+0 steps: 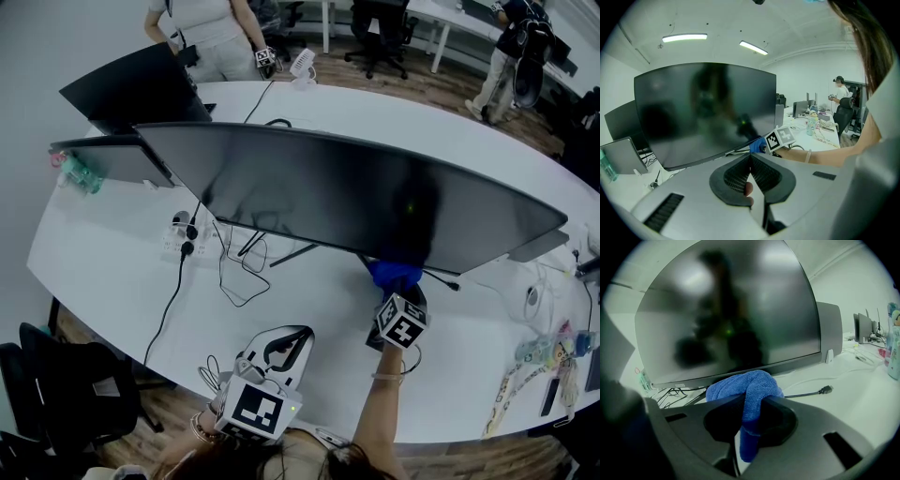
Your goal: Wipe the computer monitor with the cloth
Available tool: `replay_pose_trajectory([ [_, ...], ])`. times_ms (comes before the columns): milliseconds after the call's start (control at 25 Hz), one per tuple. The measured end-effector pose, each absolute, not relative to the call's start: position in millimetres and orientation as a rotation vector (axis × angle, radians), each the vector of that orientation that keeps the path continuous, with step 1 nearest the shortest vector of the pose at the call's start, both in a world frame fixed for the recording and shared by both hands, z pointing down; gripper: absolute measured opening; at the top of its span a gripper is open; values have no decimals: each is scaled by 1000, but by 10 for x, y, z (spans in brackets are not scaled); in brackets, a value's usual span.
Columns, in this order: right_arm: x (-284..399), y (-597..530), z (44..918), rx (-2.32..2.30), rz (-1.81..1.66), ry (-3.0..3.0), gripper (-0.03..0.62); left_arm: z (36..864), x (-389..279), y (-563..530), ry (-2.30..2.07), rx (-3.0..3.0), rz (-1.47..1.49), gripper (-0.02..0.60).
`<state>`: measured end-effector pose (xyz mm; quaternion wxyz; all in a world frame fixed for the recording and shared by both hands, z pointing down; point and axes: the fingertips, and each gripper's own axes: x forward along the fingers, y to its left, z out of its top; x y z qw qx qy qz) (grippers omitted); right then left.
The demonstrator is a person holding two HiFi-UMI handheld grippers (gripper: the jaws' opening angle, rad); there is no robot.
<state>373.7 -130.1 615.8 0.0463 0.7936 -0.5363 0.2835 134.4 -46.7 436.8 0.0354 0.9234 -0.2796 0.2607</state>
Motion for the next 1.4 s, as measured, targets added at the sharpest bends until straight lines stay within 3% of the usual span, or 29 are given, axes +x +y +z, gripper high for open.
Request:
replay_pose_trajectory([
  [1400, 3242, -1524, 6123, 2389, 824, -1647, 63, 4408, 833, -659, -870, 2802, 764, 9],
])
